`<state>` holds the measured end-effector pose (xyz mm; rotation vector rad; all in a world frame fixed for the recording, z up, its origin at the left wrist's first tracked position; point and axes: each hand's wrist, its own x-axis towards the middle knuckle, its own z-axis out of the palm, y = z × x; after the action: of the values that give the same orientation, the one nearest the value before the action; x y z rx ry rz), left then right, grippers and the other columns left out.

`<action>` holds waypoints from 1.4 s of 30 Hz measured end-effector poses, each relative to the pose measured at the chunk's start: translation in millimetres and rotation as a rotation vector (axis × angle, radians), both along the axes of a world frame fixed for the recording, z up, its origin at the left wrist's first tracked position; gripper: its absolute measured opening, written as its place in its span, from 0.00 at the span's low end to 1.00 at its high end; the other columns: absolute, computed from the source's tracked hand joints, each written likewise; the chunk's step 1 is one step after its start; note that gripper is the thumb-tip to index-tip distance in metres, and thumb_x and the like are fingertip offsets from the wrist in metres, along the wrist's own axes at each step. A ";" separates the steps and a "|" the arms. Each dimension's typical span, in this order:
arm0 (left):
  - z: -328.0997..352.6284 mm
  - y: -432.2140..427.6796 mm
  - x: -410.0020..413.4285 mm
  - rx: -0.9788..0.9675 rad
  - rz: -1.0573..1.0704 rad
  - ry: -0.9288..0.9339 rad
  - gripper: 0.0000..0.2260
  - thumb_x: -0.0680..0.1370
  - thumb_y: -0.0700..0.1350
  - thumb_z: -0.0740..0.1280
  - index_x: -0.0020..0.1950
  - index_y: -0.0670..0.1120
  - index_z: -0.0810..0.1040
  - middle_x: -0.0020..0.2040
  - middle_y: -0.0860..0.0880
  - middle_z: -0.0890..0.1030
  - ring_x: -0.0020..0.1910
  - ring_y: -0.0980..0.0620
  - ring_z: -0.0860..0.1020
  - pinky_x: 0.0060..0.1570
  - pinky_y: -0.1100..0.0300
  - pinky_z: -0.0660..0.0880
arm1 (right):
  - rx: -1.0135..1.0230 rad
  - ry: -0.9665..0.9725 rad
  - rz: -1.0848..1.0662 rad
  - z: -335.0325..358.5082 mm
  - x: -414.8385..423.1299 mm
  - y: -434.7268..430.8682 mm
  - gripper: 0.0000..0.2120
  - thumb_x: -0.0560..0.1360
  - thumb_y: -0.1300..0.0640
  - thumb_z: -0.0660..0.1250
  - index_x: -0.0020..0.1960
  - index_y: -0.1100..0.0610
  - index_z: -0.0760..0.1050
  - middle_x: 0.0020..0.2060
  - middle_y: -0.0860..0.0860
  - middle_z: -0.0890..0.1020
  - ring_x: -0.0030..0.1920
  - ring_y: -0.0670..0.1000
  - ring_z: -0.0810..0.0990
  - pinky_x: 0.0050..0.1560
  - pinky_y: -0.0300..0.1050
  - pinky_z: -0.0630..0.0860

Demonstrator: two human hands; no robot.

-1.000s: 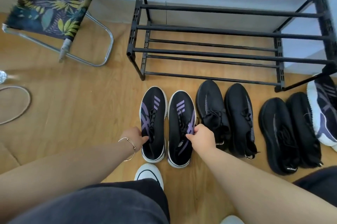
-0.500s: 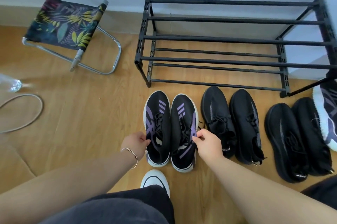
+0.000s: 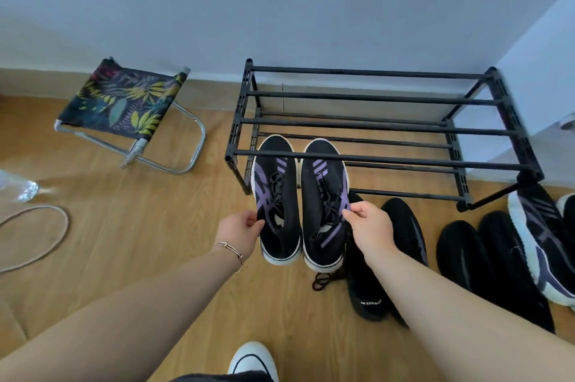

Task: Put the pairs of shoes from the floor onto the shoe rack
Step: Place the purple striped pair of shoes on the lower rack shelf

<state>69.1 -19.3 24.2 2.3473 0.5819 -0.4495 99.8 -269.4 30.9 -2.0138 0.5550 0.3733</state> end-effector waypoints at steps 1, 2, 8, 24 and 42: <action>-0.2 -3.3 9.2 0.002 -0.004 -0.011 0.06 0.79 0.48 0.66 0.47 0.47 0.80 0.40 0.51 0.82 0.39 0.52 0.78 0.36 0.61 0.72 | 0.008 -0.006 -0.020 0.2 10.3 -1.7 0.06 0.76 0.58 0.70 0.41 0.51 0.80 0.41 0.48 0.84 0.47 0.52 0.82 0.50 0.50 0.78; -1.6 -5.8 18.7 0.006 -0.005 -0.022 0.06 0.79 0.48 0.66 0.48 0.47 0.80 0.41 0.51 0.82 0.39 0.53 0.78 0.37 0.61 0.73 | 0.014 -0.010 -0.031 1.3 20.5 -2.9 0.06 0.76 0.58 0.70 0.42 0.51 0.80 0.41 0.48 0.84 0.47 0.52 0.82 0.49 0.49 0.77; -14.3 -15.5 87.4 0.112 -0.061 -0.055 0.06 0.80 0.46 0.64 0.48 0.45 0.79 0.42 0.48 0.81 0.40 0.49 0.78 0.41 0.58 0.74 | 0.038 -0.011 -0.055 -8.3 76.2 -4.2 0.05 0.78 0.57 0.68 0.43 0.52 0.80 0.42 0.50 0.84 0.47 0.54 0.82 0.53 0.53 0.78; -46.1 -1.9 185.9 0.132 -0.071 0.058 0.08 0.80 0.45 0.64 0.51 0.42 0.79 0.47 0.44 0.82 0.43 0.46 0.78 0.42 0.55 0.74 | 0.040 0.104 -0.108 -41.2 158.3 6.9 0.11 0.77 0.60 0.70 0.57 0.61 0.81 0.52 0.58 0.84 0.54 0.59 0.82 0.59 0.58 0.80; -47.8 -18.6 171.5 0.137 0.068 0.059 0.11 0.81 0.49 0.61 0.54 0.42 0.77 0.50 0.43 0.80 0.45 0.45 0.81 0.49 0.48 0.81 | -0.250 0.080 0.199 -37.8 149.1 15.7 0.12 0.80 0.53 0.66 0.60 0.56 0.78 0.54 0.55 0.83 0.52 0.56 0.82 0.45 0.45 0.75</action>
<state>240.6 -37.9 -23.6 2.4420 0.7392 -0.4626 248.9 -253.6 -6.9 -2.3116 0.4703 0.5286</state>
